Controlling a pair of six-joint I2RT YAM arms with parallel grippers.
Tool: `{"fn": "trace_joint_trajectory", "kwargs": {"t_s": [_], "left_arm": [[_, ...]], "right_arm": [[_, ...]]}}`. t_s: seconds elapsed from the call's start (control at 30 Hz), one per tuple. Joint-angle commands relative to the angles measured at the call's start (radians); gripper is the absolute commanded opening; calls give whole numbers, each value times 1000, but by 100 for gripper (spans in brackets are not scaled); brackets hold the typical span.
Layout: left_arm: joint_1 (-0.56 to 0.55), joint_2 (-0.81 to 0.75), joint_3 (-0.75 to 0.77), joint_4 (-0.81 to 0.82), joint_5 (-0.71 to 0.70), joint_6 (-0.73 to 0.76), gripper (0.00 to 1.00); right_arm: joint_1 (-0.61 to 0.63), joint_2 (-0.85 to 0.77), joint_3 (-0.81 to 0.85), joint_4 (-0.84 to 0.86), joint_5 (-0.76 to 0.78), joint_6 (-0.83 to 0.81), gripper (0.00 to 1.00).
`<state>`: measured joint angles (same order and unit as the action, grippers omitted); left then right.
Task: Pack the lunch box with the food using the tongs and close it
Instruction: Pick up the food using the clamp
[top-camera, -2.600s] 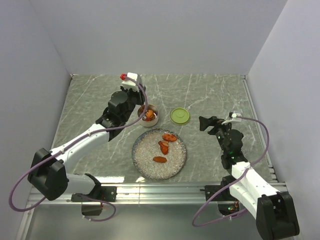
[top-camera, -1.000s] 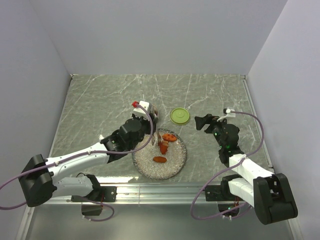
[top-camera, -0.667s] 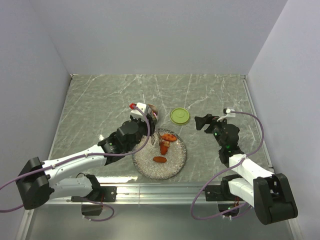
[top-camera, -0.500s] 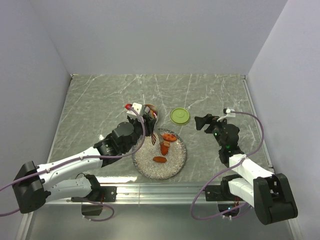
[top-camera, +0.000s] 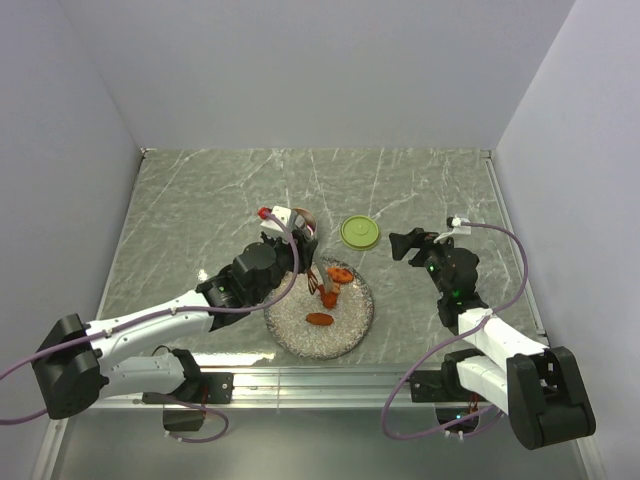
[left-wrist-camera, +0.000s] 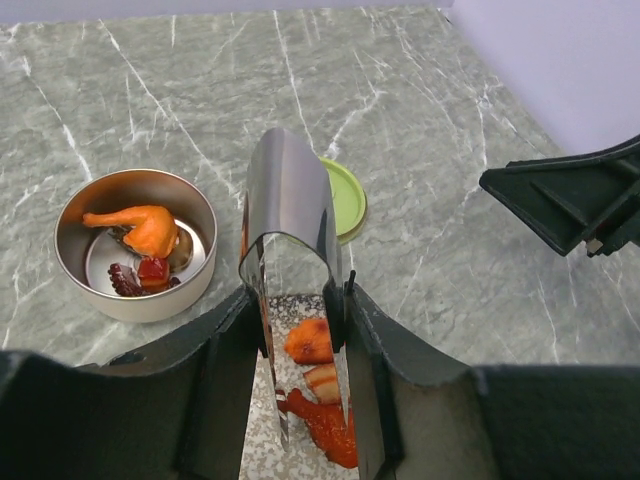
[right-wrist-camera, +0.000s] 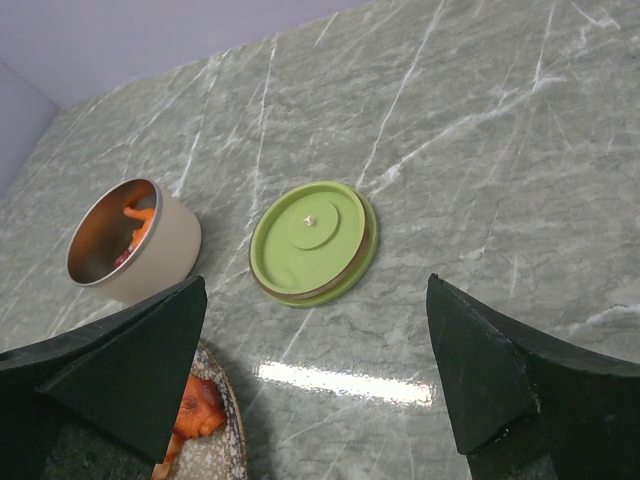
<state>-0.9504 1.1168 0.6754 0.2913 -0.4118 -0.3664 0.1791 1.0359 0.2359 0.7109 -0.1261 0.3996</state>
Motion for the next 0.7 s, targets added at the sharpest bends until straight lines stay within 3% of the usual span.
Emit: {"fn": "trace_joint_trajectory", "kwargs": {"t_s": [0.0, 0.37, 0.67], "left_arm": [[-5, 8, 49, -9, -9, -35, 43], [-4, 28, 55, -32, -51, -57, 44], [-28, -124, -16, -29, -8, -71, 43]], "right_arm": [[2, -5, 43, 33, -14, -10, 97], [5, -4, 42, 32, -15, -10, 97], [3, 1, 45, 32, -15, -11, 97]]}}
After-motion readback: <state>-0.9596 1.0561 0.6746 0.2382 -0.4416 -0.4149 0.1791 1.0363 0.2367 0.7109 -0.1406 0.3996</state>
